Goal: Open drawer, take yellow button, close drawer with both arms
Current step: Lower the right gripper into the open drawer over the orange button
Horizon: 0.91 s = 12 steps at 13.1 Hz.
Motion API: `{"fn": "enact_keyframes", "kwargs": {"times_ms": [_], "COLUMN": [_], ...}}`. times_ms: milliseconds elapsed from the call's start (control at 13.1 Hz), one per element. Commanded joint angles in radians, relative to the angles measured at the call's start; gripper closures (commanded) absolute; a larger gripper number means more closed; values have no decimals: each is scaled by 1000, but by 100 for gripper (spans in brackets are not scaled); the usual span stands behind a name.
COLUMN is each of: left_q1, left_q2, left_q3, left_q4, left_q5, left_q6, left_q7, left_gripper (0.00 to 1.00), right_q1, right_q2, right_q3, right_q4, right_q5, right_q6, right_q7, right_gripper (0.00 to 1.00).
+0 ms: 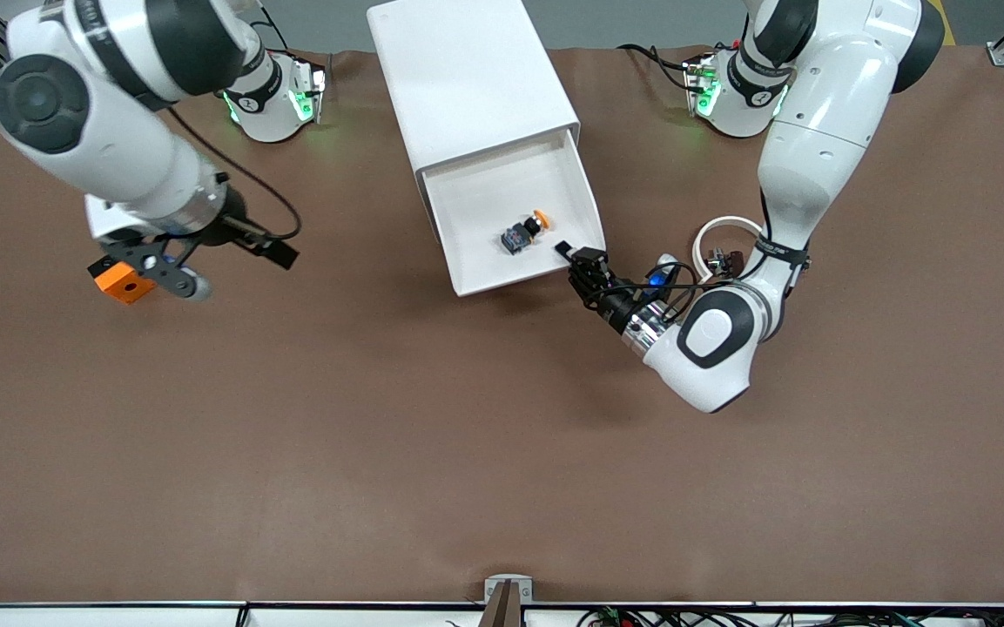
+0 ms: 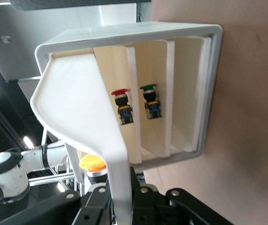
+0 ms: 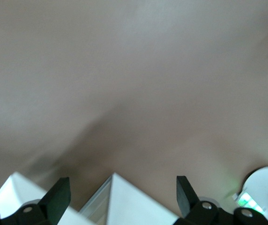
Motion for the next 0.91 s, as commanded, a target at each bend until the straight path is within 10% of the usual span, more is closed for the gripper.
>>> {"fn": "enact_keyframes", "kwargs": {"times_ms": [0, 457, 685, 837], "left_q1": [9, 23, 23, 23], "left_q2": [36, 32, 32, 29], "left_q3": [16, 16, 16, 11], "left_q4": [51, 79, 80, 80], "left_q5": [-2, -2, -2, -2], "left_q6": [59, 59, 59, 59], "left_q7": [21, 21, 18, 20], "left_gripper": [89, 79, 8, 0], "right_q1": [124, 383, 419, 421], "right_q2": [1, 123, 261, 320], "right_q3": [-14, -14, -14, -14], "right_q4": [14, 24, 148, 207], "right_q5": [33, 21, 19, 21], "right_q6": [35, 254, 266, 266], "right_q7": [177, 565, 621, 627], "right_gripper": [0, 0, 0, 0]}}
